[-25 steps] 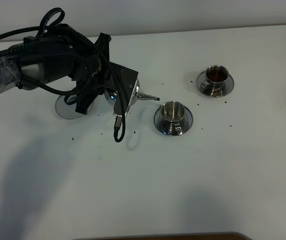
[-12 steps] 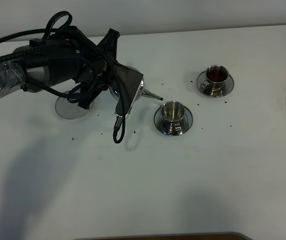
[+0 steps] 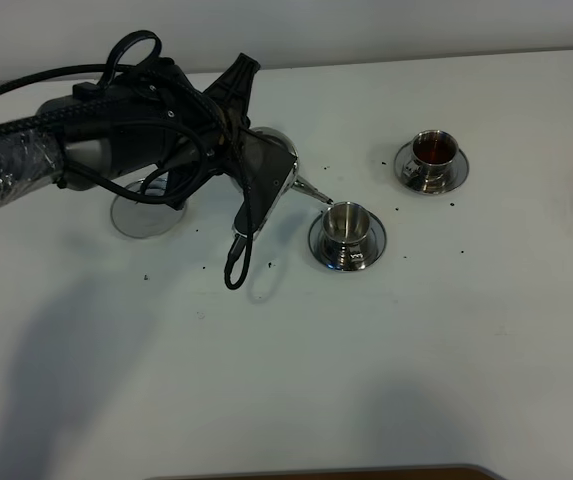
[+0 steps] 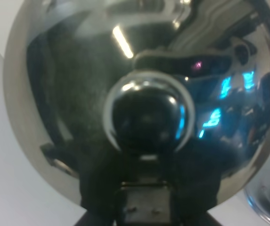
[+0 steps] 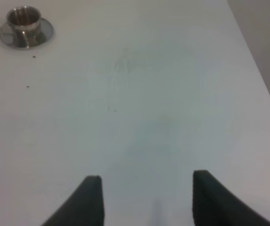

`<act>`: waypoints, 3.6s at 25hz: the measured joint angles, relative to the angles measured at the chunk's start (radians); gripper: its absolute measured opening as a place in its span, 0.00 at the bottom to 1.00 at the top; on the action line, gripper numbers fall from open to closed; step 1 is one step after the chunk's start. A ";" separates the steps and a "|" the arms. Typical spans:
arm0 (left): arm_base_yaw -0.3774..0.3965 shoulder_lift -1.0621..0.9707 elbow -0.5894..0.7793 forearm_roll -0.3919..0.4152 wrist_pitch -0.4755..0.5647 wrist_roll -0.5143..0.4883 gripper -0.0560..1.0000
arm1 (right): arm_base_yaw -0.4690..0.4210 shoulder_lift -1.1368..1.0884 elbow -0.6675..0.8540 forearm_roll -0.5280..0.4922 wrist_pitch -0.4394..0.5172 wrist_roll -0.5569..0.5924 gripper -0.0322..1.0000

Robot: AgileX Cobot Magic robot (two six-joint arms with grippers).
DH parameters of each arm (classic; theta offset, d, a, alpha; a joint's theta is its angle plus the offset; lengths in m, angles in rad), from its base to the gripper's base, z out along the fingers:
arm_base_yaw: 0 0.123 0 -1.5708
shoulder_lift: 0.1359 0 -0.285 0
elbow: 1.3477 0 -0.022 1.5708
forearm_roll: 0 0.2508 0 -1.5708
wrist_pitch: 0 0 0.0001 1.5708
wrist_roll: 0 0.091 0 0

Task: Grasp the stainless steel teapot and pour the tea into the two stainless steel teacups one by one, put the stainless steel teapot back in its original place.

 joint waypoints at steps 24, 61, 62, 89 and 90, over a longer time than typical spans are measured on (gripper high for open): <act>-0.011 0.023 0.001 0.091 -0.038 0.012 0.29 | 0.000 0.000 0.000 0.000 0.000 0.001 0.44; -0.023 0.049 0.003 0.237 -0.192 0.015 0.29 | 0.000 0.000 0.000 0.000 0.000 0.000 0.44; -0.023 0.049 0.003 0.242 -0.192 0.015 0.29 | 0.000 0.000 0.000 0.000 0.000 0.000 0.44; -0.023 0.051 0.003 0.373 -0.242 0.012 0.29 | 0.000 0.000 0.000 0.000 0.000 0.000 0.44; -0.023 0.051 0.003 0.377 -0.243 0.013 0.29 | 0.000 0.000 0.000 0.000 0.000 0.000 0.44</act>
